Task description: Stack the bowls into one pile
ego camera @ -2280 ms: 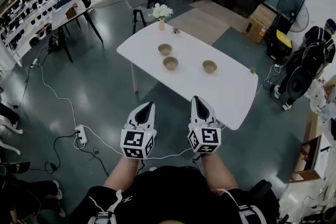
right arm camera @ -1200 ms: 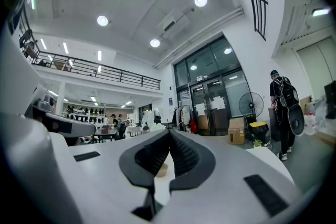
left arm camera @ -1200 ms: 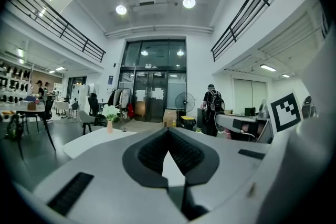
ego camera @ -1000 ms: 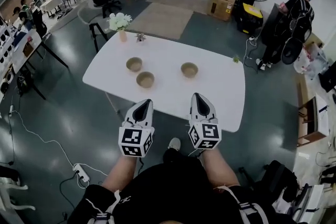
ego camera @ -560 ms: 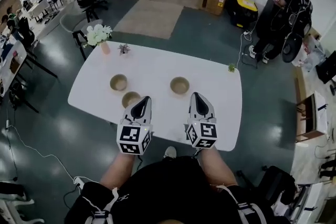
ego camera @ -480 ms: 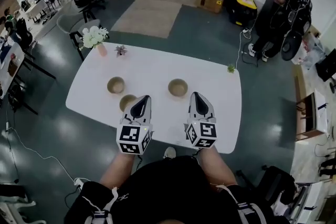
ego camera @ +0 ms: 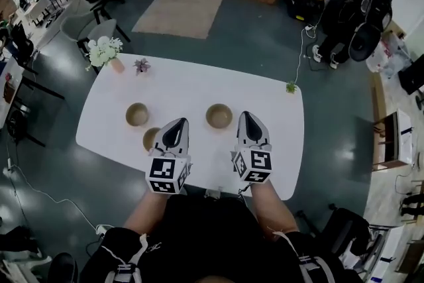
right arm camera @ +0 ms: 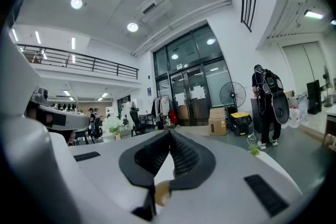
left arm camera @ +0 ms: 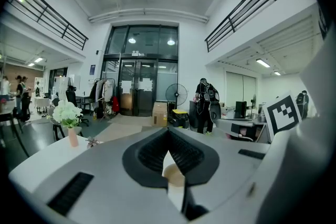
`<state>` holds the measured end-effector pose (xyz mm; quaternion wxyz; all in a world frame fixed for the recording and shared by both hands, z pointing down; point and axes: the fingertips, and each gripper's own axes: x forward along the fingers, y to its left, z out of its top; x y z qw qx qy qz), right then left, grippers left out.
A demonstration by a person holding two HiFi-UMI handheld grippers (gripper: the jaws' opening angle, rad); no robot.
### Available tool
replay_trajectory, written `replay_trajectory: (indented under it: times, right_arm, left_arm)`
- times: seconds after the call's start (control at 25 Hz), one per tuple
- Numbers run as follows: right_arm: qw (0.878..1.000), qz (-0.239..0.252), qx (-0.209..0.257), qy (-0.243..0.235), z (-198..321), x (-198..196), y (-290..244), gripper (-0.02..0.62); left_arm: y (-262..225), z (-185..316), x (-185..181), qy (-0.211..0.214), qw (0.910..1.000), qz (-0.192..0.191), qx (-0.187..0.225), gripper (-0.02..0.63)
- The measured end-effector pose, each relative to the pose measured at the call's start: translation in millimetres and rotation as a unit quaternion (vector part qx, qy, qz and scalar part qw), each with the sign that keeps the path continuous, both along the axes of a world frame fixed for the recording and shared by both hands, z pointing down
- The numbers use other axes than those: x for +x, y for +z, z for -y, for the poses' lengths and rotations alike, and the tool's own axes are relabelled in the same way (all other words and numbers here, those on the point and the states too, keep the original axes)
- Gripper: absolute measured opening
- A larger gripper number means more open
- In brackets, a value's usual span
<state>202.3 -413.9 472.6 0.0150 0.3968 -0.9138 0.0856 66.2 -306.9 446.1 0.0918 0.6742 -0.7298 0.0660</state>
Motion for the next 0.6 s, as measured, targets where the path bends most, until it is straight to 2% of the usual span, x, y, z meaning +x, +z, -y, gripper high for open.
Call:
replay_trajectory:
  times: [0.2, 0.28, 0.36, 0.48, 0.6]
  right_arm:
    - [1.0, 0.006, 0.0, 0.006, 10, -2, 3, 0.017]
    - [1.0, 0.009, -0.004, 0.008, 13, -5, 4, 0.123]
    - [1.0, 0.005, -0.008, 0.016, 16, -9, 7, 0.161]
    - [0.999, -0.01, -0.012, 0.03, 21, -18, 15, 0.163]
    - [0.998, -0.021, -0.036, 0.045, 27, -27, 34, 0.163]
  left_arm:
    - [1, 18, -2, 0.02, 0.9998, 0.004, -0.002, 0.013]
    - [1, 23, -4, 0.032, 0.9995, 0.006, -0.003, 0.013]
    - [0, 28, -10, 0.04, 0.9992, 0.006, -0.003, 0.013]
    - [-1, 32, -23, 0.048, 0.9988, 0.006, 0.0, 0.012]
    - [-1, 32, -36, 0.056, 0.9984, 0.005, 0.001, 0.012]
